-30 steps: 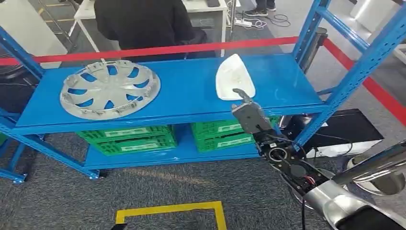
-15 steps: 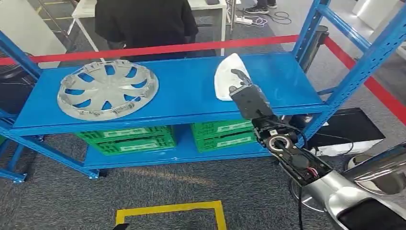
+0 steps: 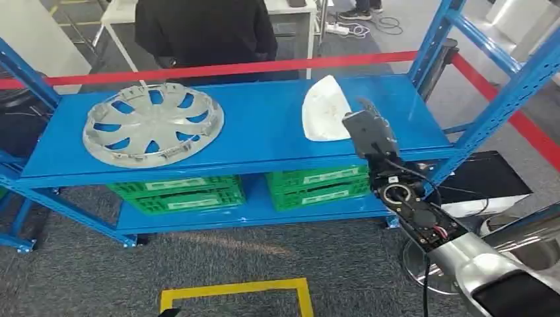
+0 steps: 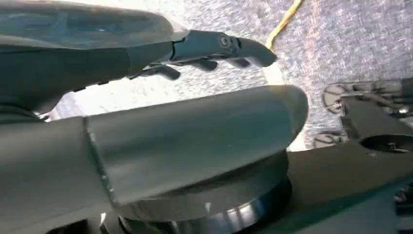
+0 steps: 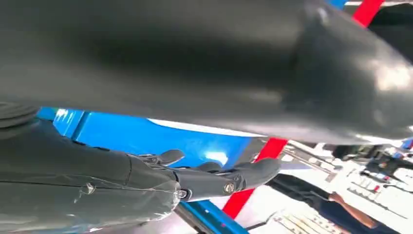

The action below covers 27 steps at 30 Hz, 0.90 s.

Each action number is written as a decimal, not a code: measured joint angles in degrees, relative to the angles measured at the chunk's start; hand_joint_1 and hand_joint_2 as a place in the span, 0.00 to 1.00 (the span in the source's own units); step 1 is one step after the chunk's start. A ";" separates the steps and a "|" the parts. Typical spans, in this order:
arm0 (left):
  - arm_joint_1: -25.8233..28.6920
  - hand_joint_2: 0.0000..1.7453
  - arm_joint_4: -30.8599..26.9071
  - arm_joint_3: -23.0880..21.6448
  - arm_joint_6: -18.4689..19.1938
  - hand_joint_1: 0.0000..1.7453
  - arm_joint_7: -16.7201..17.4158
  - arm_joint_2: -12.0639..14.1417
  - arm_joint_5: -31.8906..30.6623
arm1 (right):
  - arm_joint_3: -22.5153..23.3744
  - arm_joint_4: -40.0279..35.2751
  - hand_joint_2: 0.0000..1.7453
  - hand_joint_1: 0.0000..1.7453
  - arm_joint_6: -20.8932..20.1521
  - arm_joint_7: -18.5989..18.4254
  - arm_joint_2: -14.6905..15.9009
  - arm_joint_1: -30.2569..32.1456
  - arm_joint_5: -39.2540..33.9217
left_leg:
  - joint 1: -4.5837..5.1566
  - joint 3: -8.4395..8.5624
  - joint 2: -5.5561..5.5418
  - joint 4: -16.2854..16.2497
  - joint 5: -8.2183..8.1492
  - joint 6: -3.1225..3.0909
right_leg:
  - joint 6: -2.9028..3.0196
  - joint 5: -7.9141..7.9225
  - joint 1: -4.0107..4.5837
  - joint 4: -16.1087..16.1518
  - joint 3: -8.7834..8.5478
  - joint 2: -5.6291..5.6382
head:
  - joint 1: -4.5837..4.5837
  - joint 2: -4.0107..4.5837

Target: Take the parts from the cabinet and place them on the table.

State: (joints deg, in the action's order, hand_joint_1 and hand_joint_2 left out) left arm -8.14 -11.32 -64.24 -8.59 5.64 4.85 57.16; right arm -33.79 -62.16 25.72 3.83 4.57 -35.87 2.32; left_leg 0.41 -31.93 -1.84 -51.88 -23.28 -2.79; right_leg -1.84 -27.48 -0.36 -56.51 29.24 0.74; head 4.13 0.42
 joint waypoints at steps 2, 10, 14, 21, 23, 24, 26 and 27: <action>-0.09 0.00 0.00 -0.04 0.09 0.00 0.07 0.00 0.00 | 0.50 0.00 0.00 0.00 0.26 -0.04 0.44 -0.01 -0.04 | -0.20 0.78 0.24 0.03 -0.37 -0.18 | -0.28 -3.45 -0.12 -7.05 3.95 -0.02 | -0.22 0.00; -0.10 0.00 0.11 -0.33 -0.24 0.00 0.00 0.09 -0.13 | 0.79 0.11 0.00 0.00 0.24 -0.59 1.79 2.37 -0.09 | -1.88 5.76 0.04 -1.78 -4.78 3.24 | -3.71 6.16 -2.46 1.07 7.28 -0.32 | -0.18 0.00; -0.77 0.00 0.11 -0.35 -0.79 0.00 0.02 -0.22 0.22 | 1.23 -0.66 0.00 0.00 0.18 -0.81 2.10 2.66 0.40 | -2.38 4.72 0.01 -2.66 -4.89 4.80 | -0.32 5.17 -1.80 0.04 6.37 0.06 | 0.07 0.00; -0.54 0.00 0.11 -0.35 -1.05 0.00 -0.04 -0.46 0.74 | 1.18 -1.18 0.00 0.00 -0.85 -0.68 2.14 3.17 1.05 | -2.11 -10.00 1.31 -20.38 -8.22 4.66 | 1.44 2.52 -1.06 0.84 2.93 0.01 | 0.28 0.00; -0.47 0.00 0.11 -0.35 -1.09 0.00 -0.13 -0.44 0.87 | 1.20 -1.20 0.00 0.00 -0.87 -0.74 2.14 3.14 1.20 | -1.53 -7.26 1.32 -11.03 -1.10 3.45 | 1.47 1.71 -0.72 0.88 1.76 0.08 | 0.31 0.00; -0.49 0.00 0.11 -0.35 -1.11 0.00 -0.20 -0.39 0.87 | 1.18 -1.33 0.00 0.00 -0.90 -0.74 2.14 3.14 1.23 | -0.99 -5.39 1.38 -5.83 2.45 2.60 | 1.41 1.36 -0.69 0.94 1.28 0.08 | 0.28 0.00; -0.60 0.00 0.13 -0.35 -1.14 0.00 -0.22 -0.22 0.85 | 1.16 -1.33 0.00 0.00 -1.05 -0.76 2.14 3.05 1.40 | -0.29 -4.36 1.64 -2.95 0.79 2.13 | 0.81 0.85 -0.59 1.00 1.05 0.20 | 0.42 0.00; -0.67 0.00 0.11 -0.35 -1.14 0.00 -0.22 -0.31 0.85 | 1.16 -1.33 0.00 0.00 -1.22 -0.94 2.14 3.00 1.51 | -0.19 -4.25 1.56 -3.08 1.68 2.01 | 0.43 0.56 -0.58 1.00 1.11 0.13 | 0.37 0.00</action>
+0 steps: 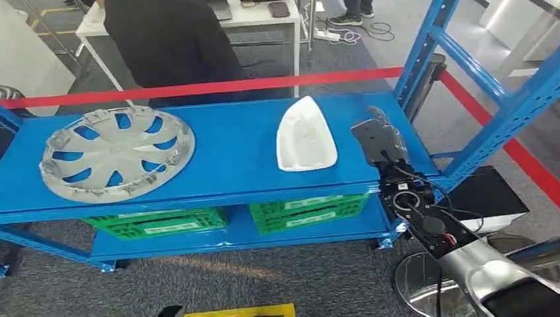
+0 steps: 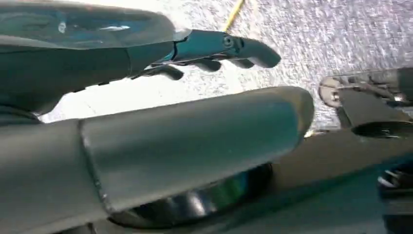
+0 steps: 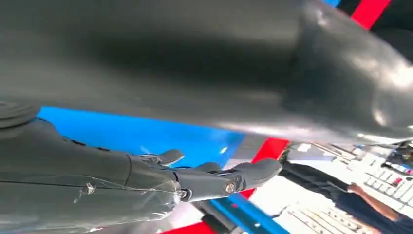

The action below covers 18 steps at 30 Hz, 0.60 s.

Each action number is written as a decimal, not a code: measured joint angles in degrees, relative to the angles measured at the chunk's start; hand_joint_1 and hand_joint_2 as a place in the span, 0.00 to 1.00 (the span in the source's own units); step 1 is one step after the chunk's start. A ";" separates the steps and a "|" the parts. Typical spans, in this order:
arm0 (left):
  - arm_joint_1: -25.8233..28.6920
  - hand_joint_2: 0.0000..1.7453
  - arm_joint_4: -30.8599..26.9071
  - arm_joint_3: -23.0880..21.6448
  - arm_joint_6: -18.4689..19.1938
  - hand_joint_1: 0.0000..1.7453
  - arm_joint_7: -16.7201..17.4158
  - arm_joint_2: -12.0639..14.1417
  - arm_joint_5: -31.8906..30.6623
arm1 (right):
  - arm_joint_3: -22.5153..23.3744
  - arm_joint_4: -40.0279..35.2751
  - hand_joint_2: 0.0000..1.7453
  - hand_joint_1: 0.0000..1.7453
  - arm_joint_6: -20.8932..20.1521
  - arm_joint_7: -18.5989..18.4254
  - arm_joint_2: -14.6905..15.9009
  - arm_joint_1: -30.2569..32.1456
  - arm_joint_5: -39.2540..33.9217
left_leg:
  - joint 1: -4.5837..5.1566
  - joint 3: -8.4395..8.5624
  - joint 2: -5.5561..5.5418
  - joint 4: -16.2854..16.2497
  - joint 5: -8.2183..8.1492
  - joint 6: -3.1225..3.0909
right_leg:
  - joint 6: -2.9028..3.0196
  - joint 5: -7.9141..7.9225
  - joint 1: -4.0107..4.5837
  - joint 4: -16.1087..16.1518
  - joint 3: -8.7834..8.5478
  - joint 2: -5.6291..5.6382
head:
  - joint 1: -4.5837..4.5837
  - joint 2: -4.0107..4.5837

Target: Take the parts from the cabinet and place them on the table.

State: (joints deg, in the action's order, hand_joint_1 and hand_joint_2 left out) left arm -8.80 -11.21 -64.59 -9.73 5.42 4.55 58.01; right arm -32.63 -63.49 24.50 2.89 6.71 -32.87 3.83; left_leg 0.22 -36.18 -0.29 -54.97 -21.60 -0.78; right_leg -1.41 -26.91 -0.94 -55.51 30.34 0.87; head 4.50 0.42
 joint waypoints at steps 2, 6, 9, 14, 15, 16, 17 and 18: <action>0.23 0.00 0.00 0.00 0.00 0.00 -0.02 -0.24 0.02 | -0.02 0.00 0.00 0.00 -0.33 -0.15 0.00 -0.08 0.24 | -0.43 0.23 -0.18 0.22 0.66 1.67 | 1.14 -0.71 0.37 -0.34 -0.23 -0.22 | -0.15 0.00; 0.18 0.00 0.00 0.00 -0.28 0.00 0.20 -0.18 0.11 | -0.13 0.00 0.00 0.00 -0.42 -0.24 0.02 -0.14 0.33 | -0.08 0.28 -0.40 -0.15 0.15 0.85 | 0.89 -0.71 0.19 0.52 -0.91 -0.43 | -0.15 0.00; 0.20 0.00 0.00 -0.02 -0.50 0.00 0.37 -0.22 -0.11 | -0.11 0.00 0.00 0.00 -0.50 -0.26 0.02 -0.13 0.41 | 0.02 0.30 -0.44 -0.50 -0.30 0.19 | 0.15 -0.90 0.03 0.80 -1.25 -0.45 | -0.15 0.00; 0.05 0.00 0.00 -0.07 -0.50 0.00 0.37 -0.26 -0.48 | -0.20 -0.07 0.00 0.00 -1.47 -0.42 0.02 -0.04 0.72 | 0.37 0.29 -0.43 -0.91 -0.85 -0.62 | -0.86 -1.06 -0.26 1.17 -1.56 -0.45 | -0.15 0.00; 0.05 0.00 0.00 -0.07 -0.50 0.00 0.37 -0.24 -0.48 | -0.33 -0.09 0.00 0.00 -1.81 -0.59 0.02 -0.04 0.87 | 0.42 0.32 -0.43 -0.90 -0.91 -0.74 | -1.05 -1.06 -0.28 1.34 -1.68 -0.45 | -0.15 0.00; 0.04 0.00 0.00 -0.07 -0.50 0.00 0.37 -0.26 -0.48 | -0.44 -0.13 0.00 0.00 -2.34 -0.85 0.02 -0.07 1.25 | 0.27 0.50 -0.41 -0.58 -0.86 -0.92 | -1.29 -1.10 -0.21 1.51 -1.85 -0.45 | -0.15 0.00; 0.05 0.00 0.00 -0.07 -0.50 0.00 0.46 -0.31 -0.50 | -0.48 -0.22 0.00 0.00 -2.89 -1.24 0.02 -0.01 1.68 | -0.29 1.18 -0.33 0.22 -0.66 -1.19 | -1.49 -1.51 -0.29 1.30 -2.02 -0.49 | -0.17 0.00; 0.06 0.00 0.00 -0.09 -0.50 0.00 0.48 -0.31 -0.50 | -0.50 -0.22 0.00 0.00 -3.11 -1.49 0.02 -0.06 2.08 | -0.28 1.69 -0.31 0.63 -0.67 -1.23 | -1.54 -2.77 -0.24 -0.75 -1.42 -0.55 | -0.17 0.00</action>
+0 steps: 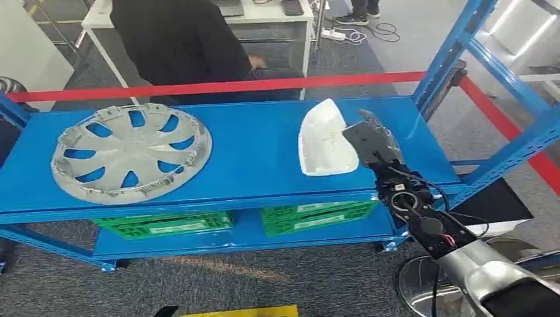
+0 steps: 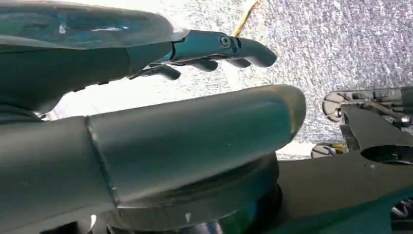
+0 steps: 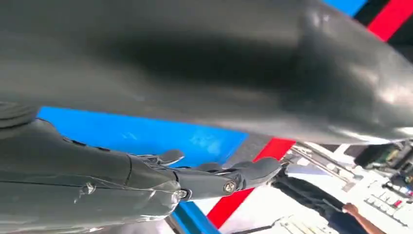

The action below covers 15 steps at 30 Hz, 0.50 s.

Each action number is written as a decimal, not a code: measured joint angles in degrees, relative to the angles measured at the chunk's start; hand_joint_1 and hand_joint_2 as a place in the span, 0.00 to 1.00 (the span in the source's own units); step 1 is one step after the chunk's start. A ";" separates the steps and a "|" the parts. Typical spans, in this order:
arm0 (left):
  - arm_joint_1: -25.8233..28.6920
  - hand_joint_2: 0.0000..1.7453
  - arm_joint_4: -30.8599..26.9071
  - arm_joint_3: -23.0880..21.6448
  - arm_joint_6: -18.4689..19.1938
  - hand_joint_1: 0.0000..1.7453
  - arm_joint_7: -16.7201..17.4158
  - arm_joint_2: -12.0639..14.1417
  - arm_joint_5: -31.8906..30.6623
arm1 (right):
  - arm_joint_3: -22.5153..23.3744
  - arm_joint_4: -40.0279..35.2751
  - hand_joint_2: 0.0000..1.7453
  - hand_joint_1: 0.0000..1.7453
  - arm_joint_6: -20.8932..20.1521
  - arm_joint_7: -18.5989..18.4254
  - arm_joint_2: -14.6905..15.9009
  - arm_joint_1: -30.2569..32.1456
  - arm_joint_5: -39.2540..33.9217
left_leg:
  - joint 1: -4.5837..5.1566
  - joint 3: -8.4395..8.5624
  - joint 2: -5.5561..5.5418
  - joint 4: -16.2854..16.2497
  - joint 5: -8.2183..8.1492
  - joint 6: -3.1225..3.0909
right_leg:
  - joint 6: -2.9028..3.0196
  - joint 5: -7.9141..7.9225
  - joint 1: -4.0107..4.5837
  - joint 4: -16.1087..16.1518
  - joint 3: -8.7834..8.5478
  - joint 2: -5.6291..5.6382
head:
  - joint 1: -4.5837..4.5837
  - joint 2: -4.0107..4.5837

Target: Take the parts from the cabinet and place them on the table.

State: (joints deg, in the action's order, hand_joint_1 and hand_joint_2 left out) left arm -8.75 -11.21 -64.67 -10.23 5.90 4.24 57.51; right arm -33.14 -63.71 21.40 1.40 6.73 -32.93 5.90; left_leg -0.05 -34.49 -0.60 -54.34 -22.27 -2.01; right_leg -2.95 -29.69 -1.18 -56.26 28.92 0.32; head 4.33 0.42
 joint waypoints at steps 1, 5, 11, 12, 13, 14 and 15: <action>-0.03 0.00 0.00 0.00 0.00 0.00 0.00 0.02 0.00 | -0.04 0.00 0.00 0.00 -0.24 -0.17 0.00 -0.11 0.17 | -0.03 0.24 0.05 0.13 0.02 -0.17 | -0.04 -2.12 0.06 -4.09 1.96 0.01 | -0.02 0.00; -0.08 0.00 0.00 -0.02 0.02 0.00 0.04 -0.04 -0.02 | -0.55 0.11 0.00 0.00 -0.83 -1.03 0.00 0.69 1.05 | -0.06 0.43 -0.05 0.09 -0.20 -0.25 | -0.16 -5.37 0.03 -16.82 9.48 0.01 | -0.02 0.00; -0.42 0.00 0.00 -0.22 0.63 0.00 0.52 -0.13 -0.50 | -3.08 1.88 1.00 0.00 -4.90 -7.52 -0.44 -0.80 9.03 | 0.02 0.60 -0.77 -0.57 -0.64 1.46 | 1.15 3.66 0.31 0.76 2.38 0.11 | 0.00 0.00; -0.45 0.00 0.00 -0.41 0.68 0.00 0.70 -0.17 -0.50 | -3.80 2.77 1.00 0.00 -4.94 -8.52 -0.81 -1.02 11.51 | -0.08 0.67 -0.80 -0.40 -0.51 1.75 | 1.48 3.73 0.54 0.77 2.42 0.11 | -0.02 0.00; -0.47 0.00 0.00 -0.57 0.68 0.00 0.70 -0.20 -0.50 | -4.51 3.61 1.00 0.00 -4.92 -9.42 -1.09 -1.43 13.69 | -0.16 0.74 -0.84 -0.16 -0.35 2.22 | 1.92 3.88 0.64 0.85 2.44 0.12 | 0.00 0.00; -0.50 0.00 0.00 -0.63 0.68 0.00 0.70 -0.15 -0.50 | -5.24 4.56 1.00 0.00 -4.76 -10.05 -1.48 -2.05 15.84 | -0.19 0.62 -0.86 -0.38 -0.60 2.53 | 2.50 4.26 0.19 1.34 2.21 0.08 | -0.02 0.00; -0.52 0.00 0.00 -0.74 0.68 0.00 0.72 -0.17 -0.50 | -5.94 5.38 1.00 0.00 -4.59 -10.34 -2.03 -2.67 17.35 | -0.26 0.02 -0.44 -1.88 -1.74 2.90 | 2.74 4.39 0.17 1.42 2.19 0.11 | 0.02 0.00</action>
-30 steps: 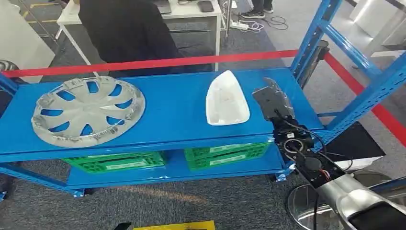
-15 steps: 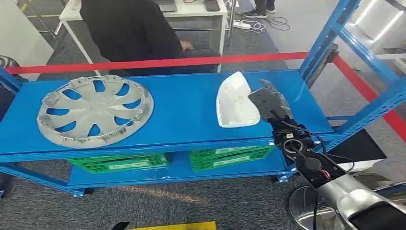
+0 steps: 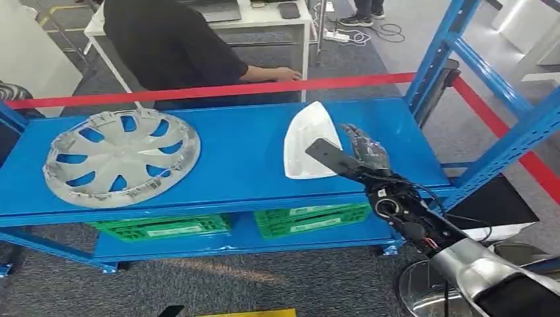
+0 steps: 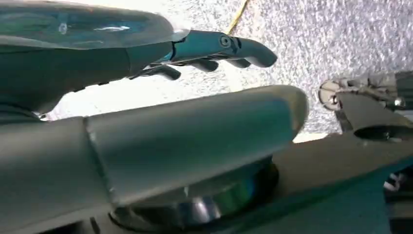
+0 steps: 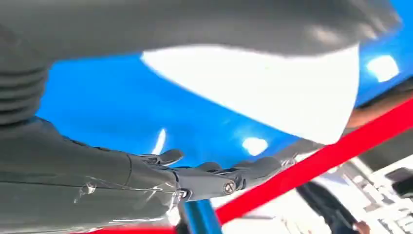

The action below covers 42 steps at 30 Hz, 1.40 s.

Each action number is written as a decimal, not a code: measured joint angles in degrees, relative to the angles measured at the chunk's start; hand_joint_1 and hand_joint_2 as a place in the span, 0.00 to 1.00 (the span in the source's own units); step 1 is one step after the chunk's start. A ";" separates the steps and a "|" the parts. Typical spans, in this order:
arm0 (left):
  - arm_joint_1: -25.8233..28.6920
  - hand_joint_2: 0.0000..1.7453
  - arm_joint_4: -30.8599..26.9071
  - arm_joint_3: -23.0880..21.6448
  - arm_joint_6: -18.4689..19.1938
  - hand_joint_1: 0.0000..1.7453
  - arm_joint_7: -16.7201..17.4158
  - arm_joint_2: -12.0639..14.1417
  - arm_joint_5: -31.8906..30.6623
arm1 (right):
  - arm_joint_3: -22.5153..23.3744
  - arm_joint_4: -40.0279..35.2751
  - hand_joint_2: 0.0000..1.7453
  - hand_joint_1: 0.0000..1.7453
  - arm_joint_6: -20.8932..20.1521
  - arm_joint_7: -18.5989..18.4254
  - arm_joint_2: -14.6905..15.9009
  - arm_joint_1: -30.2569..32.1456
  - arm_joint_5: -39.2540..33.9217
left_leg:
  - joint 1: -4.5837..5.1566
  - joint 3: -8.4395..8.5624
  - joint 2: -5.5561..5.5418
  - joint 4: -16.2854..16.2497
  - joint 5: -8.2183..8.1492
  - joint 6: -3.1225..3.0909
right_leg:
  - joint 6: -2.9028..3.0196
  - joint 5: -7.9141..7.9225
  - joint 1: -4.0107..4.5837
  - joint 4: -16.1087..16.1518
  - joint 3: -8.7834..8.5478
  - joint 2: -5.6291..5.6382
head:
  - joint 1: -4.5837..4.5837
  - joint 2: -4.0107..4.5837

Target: Take the parts from the cabinet and place them on the table.

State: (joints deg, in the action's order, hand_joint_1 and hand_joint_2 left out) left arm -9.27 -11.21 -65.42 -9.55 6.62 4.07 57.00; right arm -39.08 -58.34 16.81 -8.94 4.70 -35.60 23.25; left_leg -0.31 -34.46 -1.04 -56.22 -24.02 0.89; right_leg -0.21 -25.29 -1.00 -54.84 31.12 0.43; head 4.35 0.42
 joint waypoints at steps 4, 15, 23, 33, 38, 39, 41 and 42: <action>-0.25 0.00 0.00 -0.29 0.02 0.00 0.00 -0.11 0.02 | -1.91 2.58 1.00 0.00 0.09 -0.33 -1.29 -0.58 0.97 | -0.08 -8.52 0.43 -17.02 -7.08 0.82 | 0.62 -0.11 0.32 -0.02 0.03 -0.26 | 0.11 0.00; -0.09 0.00 0.00 -0.48 -0.02 0.00 -0.31 0.07 0.85 | -5.27 10.74 1.00 0.00 -1.25 0.83 -5.20 -1.83 4.92 | 0.05 1.05 0.57 2.93 1.85 -1.86 | -0.88 -1.91 1.07 -0.61 -0.68 -0.18 | 0.11 0.00; 0.20 0.00 0.00 -0.59 0.00 0.00 -0.20 0.17 0.87 | -6.19 14.82 1.00 0.00 -1.42 3.39 -6.08 -1.92 4.88 | -0.44 1.67 0.22 2.42 1.03 -1.72 | -2.43 -1.91 -0.03 -8.38 4.53 -0.23 | -0.11 0.00; 0.00 0.00 0.02 -0.64 0.02 0.00 -0.44 0.39 1.01 | -6.89 16.72 1.00 0.00 -0.85 4.66 -8.11 -2.17 4.33 | -0.48 -4.33 0.56 -11.19 -6.44 1.08 | 0.47 0.39 0.06 -0.60 1.15 0.03 | 0.09 0.00; 0.26 0.00 0.02 -0.68 0.02 0.00 0.00 0.44 0.98 | -6.89 17.27 1.00 0.00 -0.85 4.90 -8.16 -2.05 4.16 | -0.42 -3.33 0.56 -7.89 -2.03 0.36 | 0.58 0.21 0.35 -0.60 0.82 0.20 | 0.09 0.00; 0.20 0.00 0.02 -0.68 0.02 0.00 0.00 0.48 0.98 | -6.89 17.25 1.00 0.00 -0.85 4.92 -8.22 -2.09 4.13 | -0.39 -0.62 0.56 -2.43 0.23 -0.07 | 0.50 0.15 0.36 -0.60 0.68 0.26 | 0.09 0.00; 0.01 0.00 0.00 -0.68 0.00 0.00 0.02 0.52 0.92 | -6.89 17.25 1.00 0.00 -0.89 5.01 -8.22 -2.11 4.13 | 0.05 1.20 0.54 1.58 0.63 -0.44 | 0.08 -0.07 0.78 -0.66 0.78 0.38 | 0.04 0.00; -0.02 0.00 0.00 -0.68 0.02 0.00 0.00 0.52 0.87 | -6.89 17.25 1.00 0.00 -0.92 5.01 -8.22 -2.08 4.13 | 0.15 1.15 0.53 1.51 0.57 -0.52 | -0.14 -0.08 0.64 -0.57 0.74 0.37 | 0.04 0.00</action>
State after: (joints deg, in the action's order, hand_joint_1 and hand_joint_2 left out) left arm -9.29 -11.21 -66.10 -9.53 6.62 4.59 57.88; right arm -45.97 -41.09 15.89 -3.93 -3.52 -37.68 27.39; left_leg -0.16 -33.32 -0.52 -54.71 -23.44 0.37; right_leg -0.35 -25.37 -0.36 -55.41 31.86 0.79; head 4.39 0.42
